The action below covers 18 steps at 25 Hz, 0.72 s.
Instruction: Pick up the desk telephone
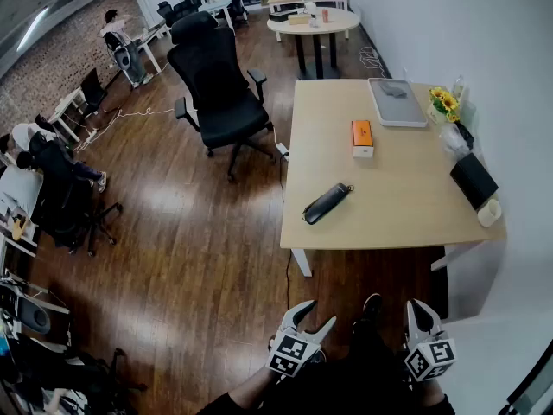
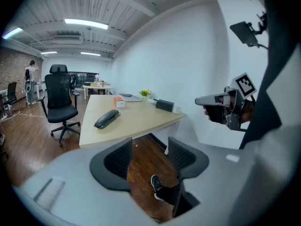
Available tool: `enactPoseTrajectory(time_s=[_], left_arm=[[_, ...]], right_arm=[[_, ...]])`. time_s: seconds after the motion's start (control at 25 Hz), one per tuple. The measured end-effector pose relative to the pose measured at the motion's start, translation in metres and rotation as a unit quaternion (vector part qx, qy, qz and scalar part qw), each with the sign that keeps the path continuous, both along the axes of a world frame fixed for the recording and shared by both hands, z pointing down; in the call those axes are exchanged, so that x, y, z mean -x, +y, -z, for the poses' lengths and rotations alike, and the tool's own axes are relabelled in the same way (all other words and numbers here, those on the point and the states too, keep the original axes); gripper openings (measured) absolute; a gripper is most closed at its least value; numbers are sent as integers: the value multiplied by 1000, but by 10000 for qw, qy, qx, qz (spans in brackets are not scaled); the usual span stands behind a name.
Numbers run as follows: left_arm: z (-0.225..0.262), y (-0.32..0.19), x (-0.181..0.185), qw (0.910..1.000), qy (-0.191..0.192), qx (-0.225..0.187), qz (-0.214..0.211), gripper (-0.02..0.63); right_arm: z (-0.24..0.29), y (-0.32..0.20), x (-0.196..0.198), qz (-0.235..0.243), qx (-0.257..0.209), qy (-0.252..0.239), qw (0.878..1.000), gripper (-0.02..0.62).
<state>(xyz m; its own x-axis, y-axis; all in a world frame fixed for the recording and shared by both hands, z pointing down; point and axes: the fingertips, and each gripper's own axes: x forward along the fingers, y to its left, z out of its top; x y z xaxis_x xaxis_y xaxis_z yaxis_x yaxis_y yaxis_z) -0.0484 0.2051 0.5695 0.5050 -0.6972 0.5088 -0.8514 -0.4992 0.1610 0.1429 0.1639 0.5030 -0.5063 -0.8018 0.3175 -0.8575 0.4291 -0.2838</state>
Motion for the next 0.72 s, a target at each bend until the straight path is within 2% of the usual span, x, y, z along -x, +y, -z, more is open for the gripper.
enactPoseTrajectory(time_s=[0.2, 0.44, 0.64, 0.72], left_arm=[[-9, -77, -15, 9994, -191, 41, 282, 225], [18, -196, -33, 9971, -417, -169, 615, 225], [32, -266, -45, 9956, -441, -283, 778, 225], [23, -280, -41, 9952, -619, -207, 724, 225]], right_arm=[[-10, -88, -18, 231, 15, -131, 9996, 0], [18, -203, -40, 695, -214, -242, 9971, 0], [29, -272, -61, 697, -221, -294, 9969, 0], [29, -289, -64, 644, -180, -290, 9973, 0]])
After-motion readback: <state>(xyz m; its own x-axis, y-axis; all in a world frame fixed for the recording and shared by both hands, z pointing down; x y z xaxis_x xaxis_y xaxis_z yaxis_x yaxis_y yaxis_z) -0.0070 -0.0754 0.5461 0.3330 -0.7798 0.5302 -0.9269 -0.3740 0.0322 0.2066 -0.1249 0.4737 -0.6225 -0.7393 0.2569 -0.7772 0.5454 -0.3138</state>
